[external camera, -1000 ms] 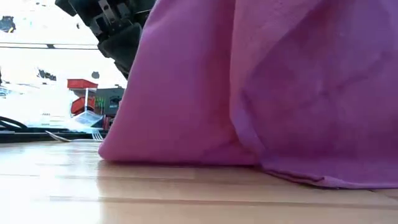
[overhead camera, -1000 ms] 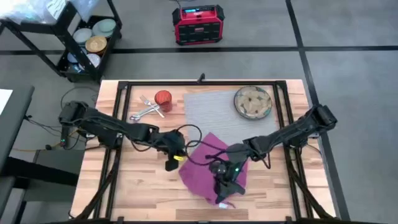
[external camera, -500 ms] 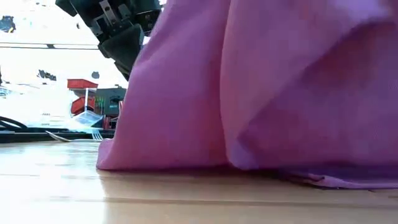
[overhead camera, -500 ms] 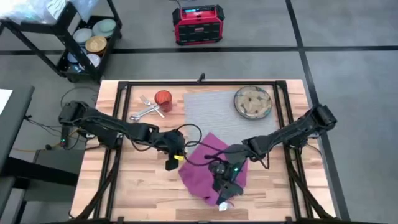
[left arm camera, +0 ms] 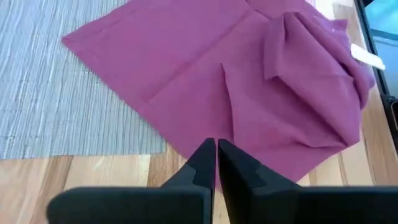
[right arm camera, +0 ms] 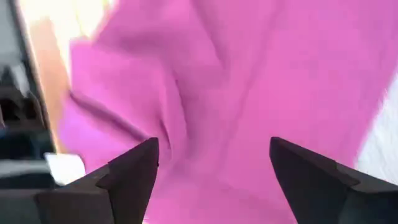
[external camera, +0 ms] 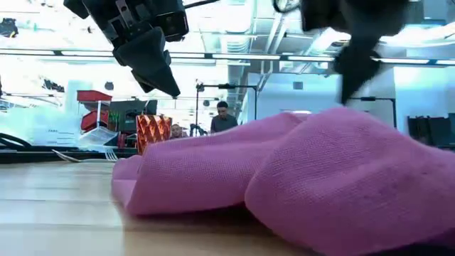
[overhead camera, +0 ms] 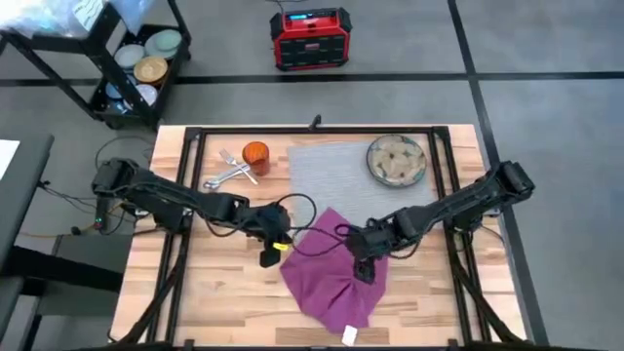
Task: Set table place
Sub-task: Fold the purple napkin
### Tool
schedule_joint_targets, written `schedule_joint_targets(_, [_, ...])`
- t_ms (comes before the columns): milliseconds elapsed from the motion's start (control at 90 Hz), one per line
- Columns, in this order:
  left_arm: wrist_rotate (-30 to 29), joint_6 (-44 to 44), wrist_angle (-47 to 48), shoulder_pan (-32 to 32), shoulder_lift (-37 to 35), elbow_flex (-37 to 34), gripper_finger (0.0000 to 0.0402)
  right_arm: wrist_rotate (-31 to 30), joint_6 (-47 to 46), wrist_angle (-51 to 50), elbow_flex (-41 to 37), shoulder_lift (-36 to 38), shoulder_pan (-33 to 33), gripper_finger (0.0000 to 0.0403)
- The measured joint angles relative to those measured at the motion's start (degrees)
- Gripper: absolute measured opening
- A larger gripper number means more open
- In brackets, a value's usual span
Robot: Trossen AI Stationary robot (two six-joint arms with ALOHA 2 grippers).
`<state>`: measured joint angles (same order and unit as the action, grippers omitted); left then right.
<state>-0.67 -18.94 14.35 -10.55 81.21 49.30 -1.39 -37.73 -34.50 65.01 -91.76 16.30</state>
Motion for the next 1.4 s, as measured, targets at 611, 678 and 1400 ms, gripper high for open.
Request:
schedule_joint_targets(611, [-1.44,-7.22,-4.90,-5.58,0.00,0.00,0.0000,9.59,10.81,9.00,-0.22,-17.01,-21.51,0.0002])
schedule_joint_targets(678, [-1.60,-7.35,-4.88,-5.95,0.00,0.00,0.0000,10.27,10.21,9.31,-0.16,-17.58,-23.40,0.0001])
schedule_joint_targets(1400, [-4.41,-9.31,0.98,-7.34,0.00,0.02,0.0000,-8.61,-6.47,-0.03,-0.14,-8.58,-22.06,0.0000])
